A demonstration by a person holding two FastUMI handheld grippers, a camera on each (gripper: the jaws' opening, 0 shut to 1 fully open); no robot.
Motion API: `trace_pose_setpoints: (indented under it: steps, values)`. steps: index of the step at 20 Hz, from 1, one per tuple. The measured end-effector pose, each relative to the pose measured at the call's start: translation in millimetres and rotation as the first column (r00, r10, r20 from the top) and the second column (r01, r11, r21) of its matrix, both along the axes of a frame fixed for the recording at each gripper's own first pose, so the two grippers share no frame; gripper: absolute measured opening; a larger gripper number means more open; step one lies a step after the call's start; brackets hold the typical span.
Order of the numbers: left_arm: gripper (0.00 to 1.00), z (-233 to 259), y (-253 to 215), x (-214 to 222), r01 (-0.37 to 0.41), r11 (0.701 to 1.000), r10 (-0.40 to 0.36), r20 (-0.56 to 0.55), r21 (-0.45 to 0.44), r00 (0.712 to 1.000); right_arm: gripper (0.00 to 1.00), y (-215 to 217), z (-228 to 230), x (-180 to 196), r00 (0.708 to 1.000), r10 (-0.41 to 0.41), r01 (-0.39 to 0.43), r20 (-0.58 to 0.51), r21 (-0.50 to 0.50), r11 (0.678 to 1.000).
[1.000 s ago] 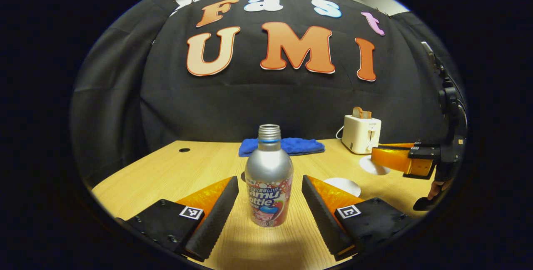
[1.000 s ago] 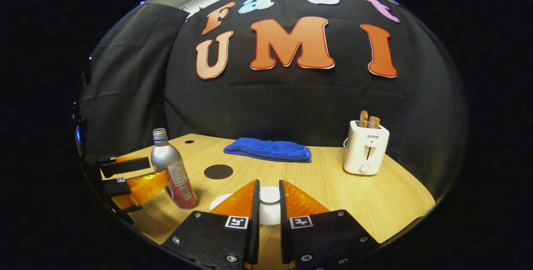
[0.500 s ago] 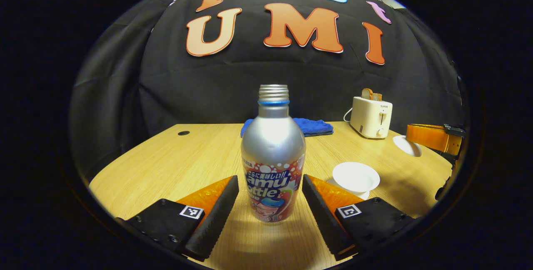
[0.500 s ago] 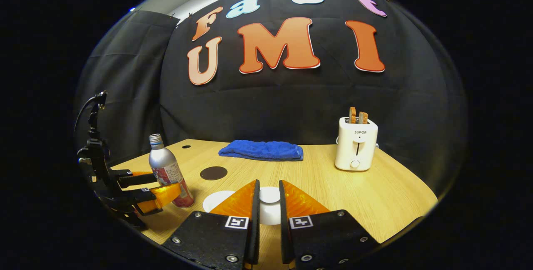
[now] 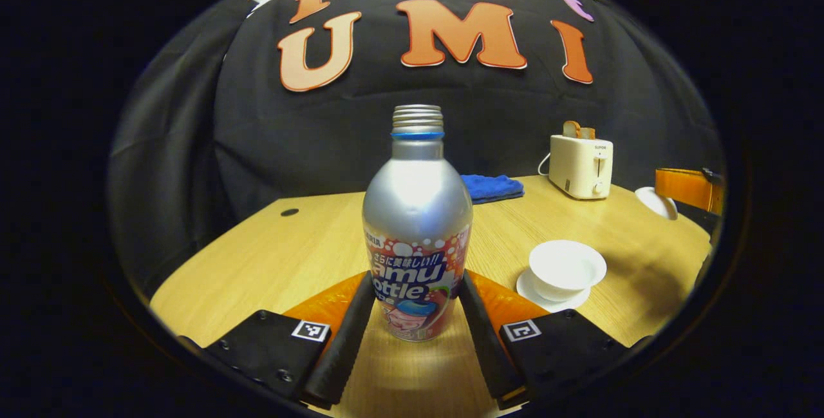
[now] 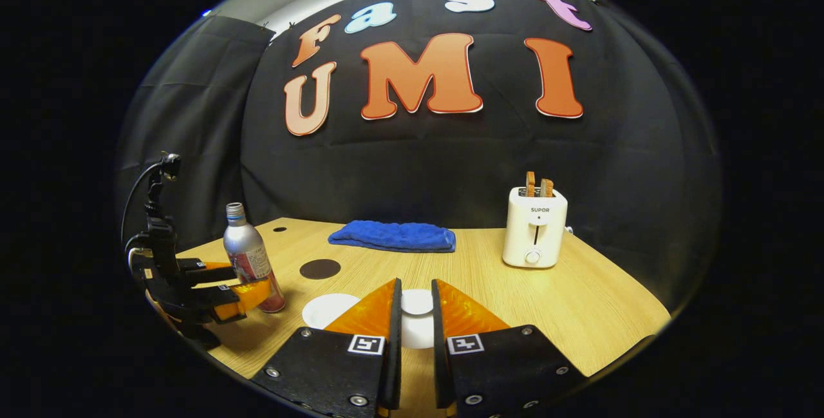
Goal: Open the teacup lid with one hand, grasp the water bottle and pour water into the teacup with the other hand; after pouring, place the water bottle on the coaster and then close the teacup lid.
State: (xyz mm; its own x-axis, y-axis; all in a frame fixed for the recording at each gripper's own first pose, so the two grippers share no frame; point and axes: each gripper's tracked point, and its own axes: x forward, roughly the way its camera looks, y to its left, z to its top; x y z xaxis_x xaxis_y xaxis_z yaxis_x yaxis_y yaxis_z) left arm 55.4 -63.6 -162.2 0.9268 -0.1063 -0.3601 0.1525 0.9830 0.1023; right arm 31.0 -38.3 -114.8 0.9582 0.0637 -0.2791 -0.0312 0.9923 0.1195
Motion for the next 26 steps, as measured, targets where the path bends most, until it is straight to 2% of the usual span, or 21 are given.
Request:
trace_pose_setpoints:
  steps: [5,6,10,13,14,15,16,18,19,21,22,23,24,25,26]
  values:
    - [0.75,15.6,9.9,1.4,0.013,0.983,-0.023,0.05,0.183,0.998,0.22,-4.1,3.0,0.1,1.0,-0.01,0.01,0.003,-0.009,1.0]
    - [0.78,17.4,13.0,2.5,0.015,0.976,-0.027,0.055,0.217,0.998,0.22,-4.1,3.0,-0.9,1.0,-0.01,0.01,0.003,-0.01,1.0]
    - [0.74,29.2,24.2,6.5,-0.003,0.928,-0.037,0.101,0.374,0.994,0.22,-7.5,4.6,-4.1,1.0,-0.01,0.01,0.007,-0.003,1.0]
    - [0.74,35.9,29.9,5.5,-0.006,0.88,-0.059,0.122,0.475,0.991,0.22,-9.2,9.8,-6.1,1.0,-0.01,0.01,0.019,0.022,1.0]
    - [0.79,41.1,28.9,6.2,-0.004,0.864,-0.077,0.14,0.503,0.987,0.21,-11.1,11.7,-6.7,1.0,-0.014,0.013,0.024,0.018,1.0]
    - [0.75,41.4,28.0,6.3,0.001,0.846,-0.091,0.143,0.533,0.986,0.21,-13.4,12.8,-7.8,1.0,-0.016,0.016,0.027,0.015,1.0]
    - [0.78,40.7,29.9,5.4,0.001,0.823,-0.098,0.141,0.568,0.985,0.21,-15.6,12.9,-9.0,0.999,-0.018,0.017,0.027,0.016,1.0]
    - [0.79,41.6,28.5,6.6,0.004,0.778,-0.121,0.143,0.629,0.982,0.22,-18.1,11.4,-10.8,0.999,-0.021,0.021,0.028,0.019,1.0]
    - [0.83,41.6,28.4,6.5,0.009,0.76,-0.133,0.142,0.65,0.981,0.22,-20.2,11.2,-12.2,0.999,-0.024,0.023,0.028,0.02,1.0]
    - [0.78,39.9,27.1,8.4,0.027,0.727,-0.162,0.134,0.686,0.978,0.22,-24.1,9.8,-14.2,0.999,-0.03,0.03,0.025,0.017,0.999]
    - [0.74,40.8,26.0,9.9,0.033,0.705,-0.176,0.129,0.709,0.976,0.22,-25.1,7.7,-15.2,0.999,-0.032,0.032,0.022,0.018,0.999]
    - [0.78,40.8,25.0,10.8,0.037,0.678,-0.189,0.126,0.734,0.974,0.22,-26.6,7.4,-15.7,0.999,-0.035,0.034,0.02,0.018,0.999]
    - [0.75,41.3,23.9,11.5,0.041,0.651,-0.203,0.122,0.758,0.971,0.21,-27.1,6.9,-16.3,0.999,-0.035,0.035,0.02,0.017,0.999]
    - [0.79,40.0,24.3,12.1,0.045,0.625,-0.217,0.118,0.779,0.969,0.22,-27.5,6.8,-16.9,0.999,-0.036,0.036,0.02,0.015,0.999]
    - [0.78,40.4,22.5,14.1,0.052,0.602,-0.231,0.112,0.797,0.967,0.22,-27.6,7.5,-17.6,0.999,-0.035,0.035,0.022,0.013,0.999]
